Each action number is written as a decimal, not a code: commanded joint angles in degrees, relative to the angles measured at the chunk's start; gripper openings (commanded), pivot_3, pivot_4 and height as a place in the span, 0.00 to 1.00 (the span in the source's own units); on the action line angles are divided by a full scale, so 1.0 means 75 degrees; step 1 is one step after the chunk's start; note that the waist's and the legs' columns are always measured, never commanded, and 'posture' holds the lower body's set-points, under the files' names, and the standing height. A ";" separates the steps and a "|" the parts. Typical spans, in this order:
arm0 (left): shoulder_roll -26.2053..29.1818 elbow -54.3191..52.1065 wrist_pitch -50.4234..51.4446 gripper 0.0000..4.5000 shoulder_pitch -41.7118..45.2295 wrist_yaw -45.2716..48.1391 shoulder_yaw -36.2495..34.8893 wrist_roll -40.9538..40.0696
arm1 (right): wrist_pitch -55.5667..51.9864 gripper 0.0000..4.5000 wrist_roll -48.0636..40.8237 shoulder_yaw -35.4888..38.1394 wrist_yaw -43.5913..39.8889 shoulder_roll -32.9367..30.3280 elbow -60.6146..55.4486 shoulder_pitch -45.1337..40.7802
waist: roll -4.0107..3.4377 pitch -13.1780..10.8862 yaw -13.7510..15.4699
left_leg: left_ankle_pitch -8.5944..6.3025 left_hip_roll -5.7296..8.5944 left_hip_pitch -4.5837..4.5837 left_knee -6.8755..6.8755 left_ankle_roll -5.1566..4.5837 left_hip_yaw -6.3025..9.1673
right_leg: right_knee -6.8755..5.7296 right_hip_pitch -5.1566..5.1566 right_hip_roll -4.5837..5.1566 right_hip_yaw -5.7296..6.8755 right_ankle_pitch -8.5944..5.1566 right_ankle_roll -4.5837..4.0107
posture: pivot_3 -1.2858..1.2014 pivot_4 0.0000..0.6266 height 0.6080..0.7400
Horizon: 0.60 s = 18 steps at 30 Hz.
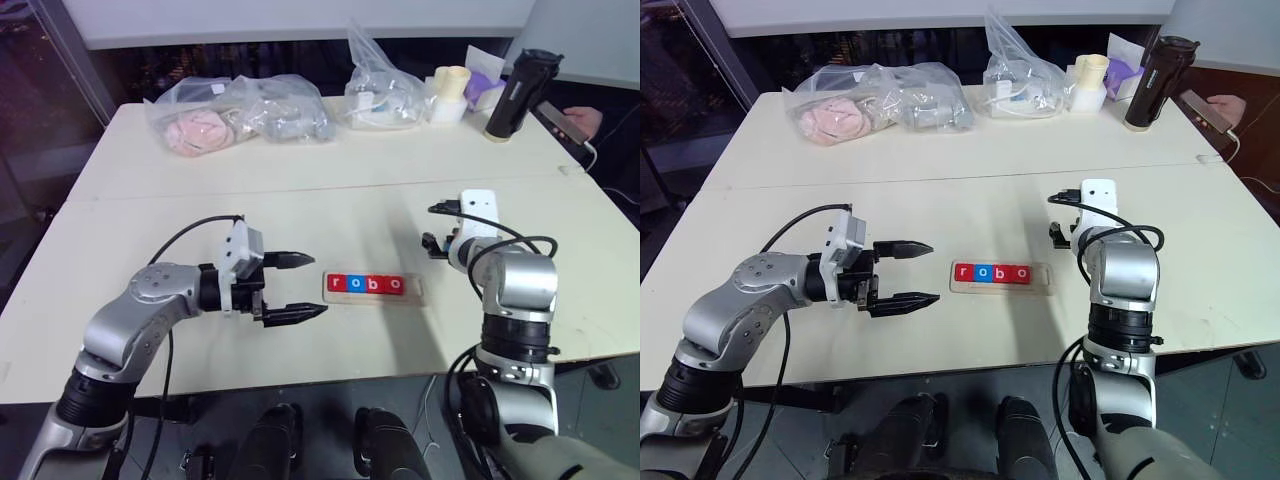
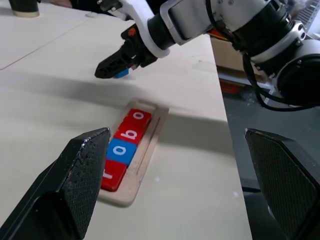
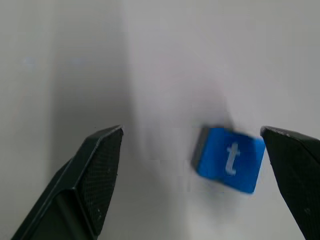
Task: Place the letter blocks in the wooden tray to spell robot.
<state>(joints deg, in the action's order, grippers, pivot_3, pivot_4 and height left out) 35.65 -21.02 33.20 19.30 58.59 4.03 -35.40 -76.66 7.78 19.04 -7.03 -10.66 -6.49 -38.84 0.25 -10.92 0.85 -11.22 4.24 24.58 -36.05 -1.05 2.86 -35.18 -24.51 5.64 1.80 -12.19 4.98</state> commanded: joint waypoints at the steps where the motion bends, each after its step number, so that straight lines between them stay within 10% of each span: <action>1: 0.0035 -0.0176 -0.0136 1.00 0.0060 0.0015 -0.0018 0.0039 | -0.0265 0.99 0.0041 0.0389 0.0568 0.0222 -0.0251 -0.0083 | 0.0002 0.0001 -0.0025 | 0.0000 0.0000 0.0000 0.0000 0.0000 0.0000 | 0.0001 0.0001 0.0000 0.0000 0.0000 0.0000 | 0.52 0.24 0.98; 11: 0.0004 -0.0306 -0.0109 1.00 -0.0041 -0.0121 -0.0039 0.0013 | -0.0114 0.99 -0.0528 0.1445 0.1233 0.0603 0.0876 -0.0453 | 0.0000 0.0004 -0.0141 | 0.0002 -0.0013 -0.0015 0.0009 -0.0003 -0.0001 | -0.0011 0.0002 -0.0013 0.0002 0.0000 0.0000 | 0.52 0.24 0.98; 18: -0.0032 -0.0308 -0.0116 1.00 -0.0042 -0.0216 -0.0003 0.0010 | -0.0023 0.34 -0.0788 0.1547 0.1467 0.0769 0.0957 -0.0513 | 0.0008 0.0009 -0.0270 | 0.0002 -0.0014 -0.0022 0.0005 -0.0003 -0.0001 | -0.0009 0.0012 -0.0012 0.0003 0.0001 0.0000 | 0.52 0.24 0.98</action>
<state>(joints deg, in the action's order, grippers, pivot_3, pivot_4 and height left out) 35.45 -21.16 33.19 18.70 57.18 4.04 -35.40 -76.10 3.53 30.70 3.98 -6.12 0.23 -42.47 0.31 -10.85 -1.18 -11.21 4.11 24.41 -35.98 -1.08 2.85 -35.25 -24.44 5.54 1.82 -12.18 4.98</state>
